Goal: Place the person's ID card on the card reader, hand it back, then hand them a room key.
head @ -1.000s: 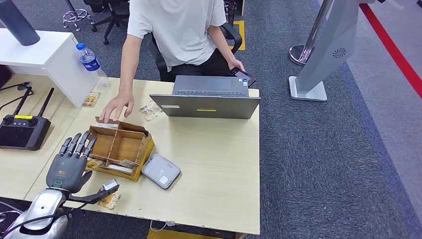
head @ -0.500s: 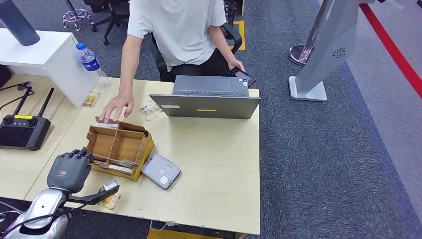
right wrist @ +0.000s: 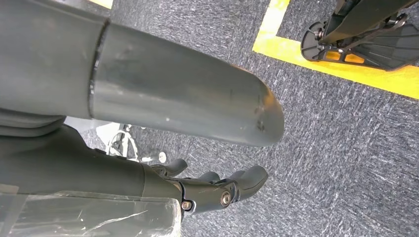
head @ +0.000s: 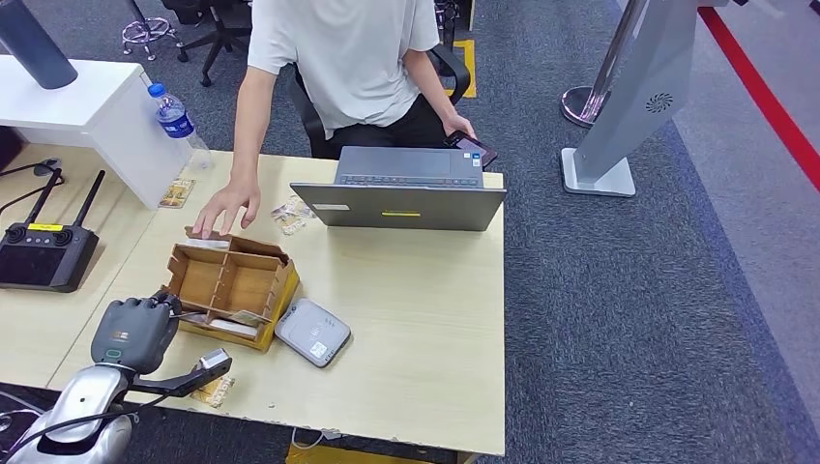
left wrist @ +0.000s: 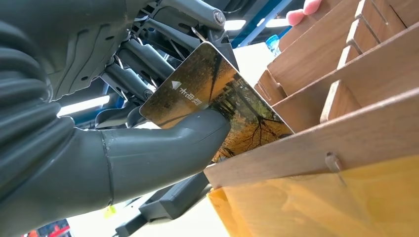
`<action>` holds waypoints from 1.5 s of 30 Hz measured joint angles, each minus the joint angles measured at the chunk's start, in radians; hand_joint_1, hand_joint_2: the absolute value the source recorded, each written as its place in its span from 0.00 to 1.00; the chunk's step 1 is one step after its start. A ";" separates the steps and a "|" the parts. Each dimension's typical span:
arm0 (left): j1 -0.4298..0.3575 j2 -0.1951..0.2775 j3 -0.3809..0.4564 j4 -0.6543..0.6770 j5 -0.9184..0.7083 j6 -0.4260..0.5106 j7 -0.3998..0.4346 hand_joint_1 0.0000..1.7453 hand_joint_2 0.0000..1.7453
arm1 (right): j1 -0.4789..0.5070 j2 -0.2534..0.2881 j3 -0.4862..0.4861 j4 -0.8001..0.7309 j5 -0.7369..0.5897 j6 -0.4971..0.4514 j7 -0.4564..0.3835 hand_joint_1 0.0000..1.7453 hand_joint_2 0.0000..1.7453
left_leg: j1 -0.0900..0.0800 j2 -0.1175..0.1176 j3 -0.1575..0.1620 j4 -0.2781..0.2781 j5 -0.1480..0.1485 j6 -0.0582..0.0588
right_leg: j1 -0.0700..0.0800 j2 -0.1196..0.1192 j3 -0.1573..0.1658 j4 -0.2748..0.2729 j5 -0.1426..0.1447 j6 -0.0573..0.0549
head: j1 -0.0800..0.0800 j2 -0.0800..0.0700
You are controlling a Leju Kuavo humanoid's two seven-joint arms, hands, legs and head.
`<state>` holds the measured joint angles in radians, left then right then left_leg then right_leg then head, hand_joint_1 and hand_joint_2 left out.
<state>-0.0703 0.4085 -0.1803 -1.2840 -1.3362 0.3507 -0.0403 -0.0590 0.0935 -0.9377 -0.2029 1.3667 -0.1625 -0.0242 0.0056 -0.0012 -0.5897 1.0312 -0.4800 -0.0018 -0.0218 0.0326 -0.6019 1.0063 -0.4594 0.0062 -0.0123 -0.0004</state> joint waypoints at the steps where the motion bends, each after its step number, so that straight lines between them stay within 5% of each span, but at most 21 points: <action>1: 0.002 0.000 0.000 -0.005 0.002 0.003 0.000 1.00 1.00 | 0.000 0.000 0.000 0.000 -0.001 -0.001 0.000 0.00 0.00 | 0.000 0.000 0.000 0.000 0.000 0.000 | 0.000 0.000 0.000 0.000 0.000 0.000 | 0.000 0.000; 6: 0.041 -0.007 -0.001 -0.121 0.003 -0.010 -0.001 1.00 1.00 | 0.001 0.000 -0.003 0.000 -0.015 -0.008 0.004 0.00 0.00 | 0.000 0.000 0.000 0.000 0.000 0.000 | 0.000 0.000 -0.001 0.000 0.000 0.000 | 0.000 0.000; 12: 0.049 0.004 -0.061 -0.411 0.061 -0.161 0.018 1.00 1.00 | 0.002 0.000 -0.024 0.000 -0.035 -0.013 0.006 0.00 0.00 | 0.000 -0.001 -0.001 0.000 0.000 0.000 | 0.000 -0.001 -0.001 0.000 0.000 0.000 | 0.001 0.000; 16: 0.001 0.034 -0.106 -0.553 0.101 -0.225 0.037 1.00 1.00 | 0.002 0.000 -0.035 0.000 -0.026 -0.012 -0.006 0.00 0.00 | 0.000 -0.001 -0.001 0.000 0.000 0.000 | 0.000 -0.001 -0.001 0.000 0.000 0.000 | 0.001 0.000; 20: -0.122 0.042 -0.137 -0.583 0.136 -0.283 0.125 1.00 1.00 | 0.034 0.034 0.046 -0.035 0.101 0.068 -0.154 0.00 0.00 | 0.003 -0.004 -0.001 0.001 0.001 -0.001 | 0.003 -0.003 -0.004 -0.001 0.000 -0.001 | 0.001 0.000; 22: -0.234 0.039 -0.171 -0.554 0.137 -0.290 0.174 1.00 1.00 | 0.140 0.060 0.190 -0.240 0.021 0.265 -0.113 0.00 0.00 | 0.001 -0.011 -0.001 0.002 0.002 0.000 | 0.001 -0.010 -0.001 -0.001 -0.002 0.000 | 0.004 0.000; 25: -0.408 0.035 -0.230 -0.436 0.031 -0.257 0.258 1.00 1.00 | 0.315 -0.001 0.559 -0.743 -0.436 0.572 0.293 0.00 0.00 | -0.006 -0.012 -0.008 0.000 0.007 0.002 | -0.009 -0.010 -0.006 0.008 0.001 0.001 | -0.002 0.000; 27: -0.512 0.027 -0.261 -0.318 -0.035 -0.223 0.289 1.00 1.00 | 0.325 -0.096 0.832 -0.930 -0.781 0.506 0.555 0.00 0.00 | -0.003 0.004 -0.011 0.001 0.007 0.001 | -0.006 0.007 -0.014 0.005 0.009 0.000 | -0.004 0.000; 28: -0.556 0.018 -0.272 -0.253 -0.053 -0.206 0.293 1.00 1.00 | 0.316 -0.138 0.965 -0.988 -0.920 0.406 0.613 0.00 0.00 | -0.001 0.011 -0.010 0.002 0.006 0.000 | -0.004 0.013 -0.014 0.002 0.012 0.001 | 0.001 0.000; 31: -0.648 -0.011 -0.295 -0.086 -0.075 -0.169 0.302 1.00 1.00 | 0.313 -0.218 1.270 -1.115 -1.080 0.173 0.581 0.00 0.00 | 0.000 0.012 -0.009 0.003 0.009 0.001 | 0.000 0.014 -0.013 -0.001 0.015 0.002 | 0.006 0.000; 34: -0.698 -0.029 -0.307 0.018 -0.076 -0.161 0.307 1.00 1.00 | 0.325 -0.274 1.452 -1.196 -1.001 0.128 0.555 0.00 0.00 | 0.001 0.007 -0.011 0.002 0.011 -0.001 | 0.000 0.009 -0.013 0.000 0.015 0.001 | 0.003 0.000; 38: -0.716 -0.042 -0.314 0.075 -0.060 -0.162 0.310 0.00 1.00 | 0.325 -0.335 1.589 -1.262 -0.996 0.096 0.567 0.00 0.00 | 0.001 0.007 -0.012 0.002 0.011 -0.001 | 0.000 0.009 -0.014 0.000 0.014 0.001 | 0.002 0.000; 45: -0.719 -0.048 -0.318 0.103 -0.028 -0.149 0.305 0.00 1.00 | 0.314 -0.389 1.706 -1.309 -1.029 0.061 0.583 0.00 0.00 | 0.001 0.006 -0.013 0.002 0.010 -0.001 | 0.000 0.008 -0.014 0.000 0.014 0.001 | 0.002 0.000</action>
<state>-0.7895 0.3605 -0.4981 -1.1808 -1.3646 0.2016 0.2646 0.2554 -0.2959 0.7681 -1.5117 0.3374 -0.1011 0.5588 0.0068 0.0046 -0.6030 1.0330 -0.4696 -0.0024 -0.0215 0.0406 -0.6163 1.0065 -0.4453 0.0072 -0.0098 -0.0004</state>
